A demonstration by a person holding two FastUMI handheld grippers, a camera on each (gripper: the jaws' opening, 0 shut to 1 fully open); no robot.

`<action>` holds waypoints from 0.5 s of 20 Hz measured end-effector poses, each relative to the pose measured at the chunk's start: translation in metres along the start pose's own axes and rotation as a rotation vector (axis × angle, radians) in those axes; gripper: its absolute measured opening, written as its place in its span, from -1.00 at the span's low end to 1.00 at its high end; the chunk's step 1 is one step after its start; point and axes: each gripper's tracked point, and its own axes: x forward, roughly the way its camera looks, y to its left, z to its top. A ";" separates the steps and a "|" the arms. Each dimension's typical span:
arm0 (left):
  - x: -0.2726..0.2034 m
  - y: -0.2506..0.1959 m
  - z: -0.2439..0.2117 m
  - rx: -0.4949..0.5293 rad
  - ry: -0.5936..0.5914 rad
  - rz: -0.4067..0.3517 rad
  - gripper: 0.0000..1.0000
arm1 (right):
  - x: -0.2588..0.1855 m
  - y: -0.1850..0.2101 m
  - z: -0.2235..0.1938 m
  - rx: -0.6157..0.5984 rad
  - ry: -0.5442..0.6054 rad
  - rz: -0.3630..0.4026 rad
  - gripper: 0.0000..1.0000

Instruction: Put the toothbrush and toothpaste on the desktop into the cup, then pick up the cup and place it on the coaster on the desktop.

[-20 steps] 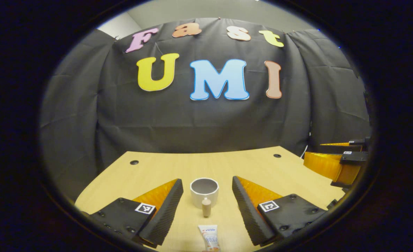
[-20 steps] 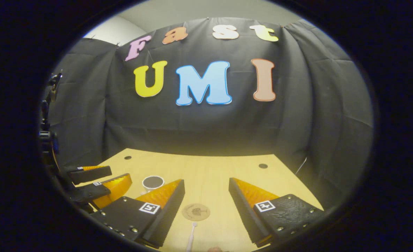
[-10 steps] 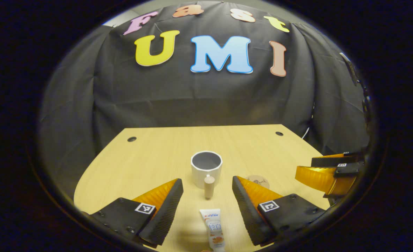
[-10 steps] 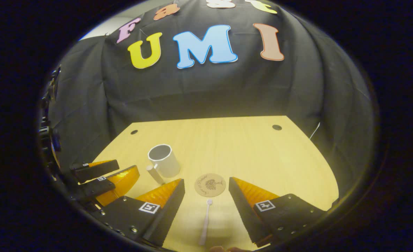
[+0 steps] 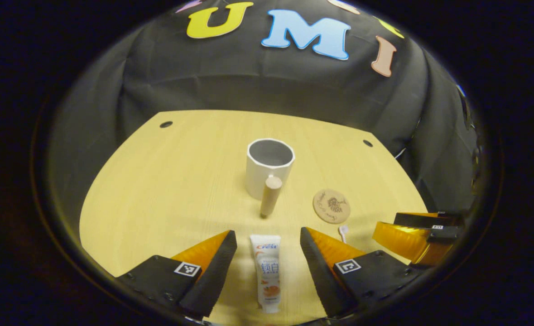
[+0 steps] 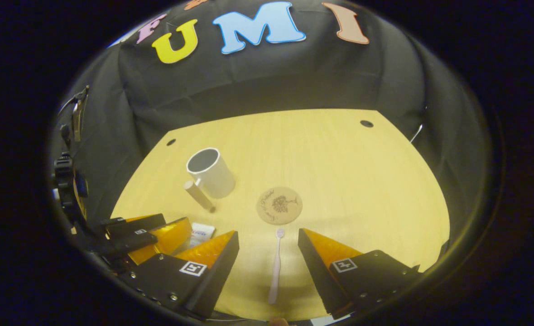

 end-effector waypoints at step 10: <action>0.005 0.001 -0.062 -0.014 0.336 0.004 0.88 | 0.027 -0.007 -0.047 -0.001 0.258 -0.051 0.70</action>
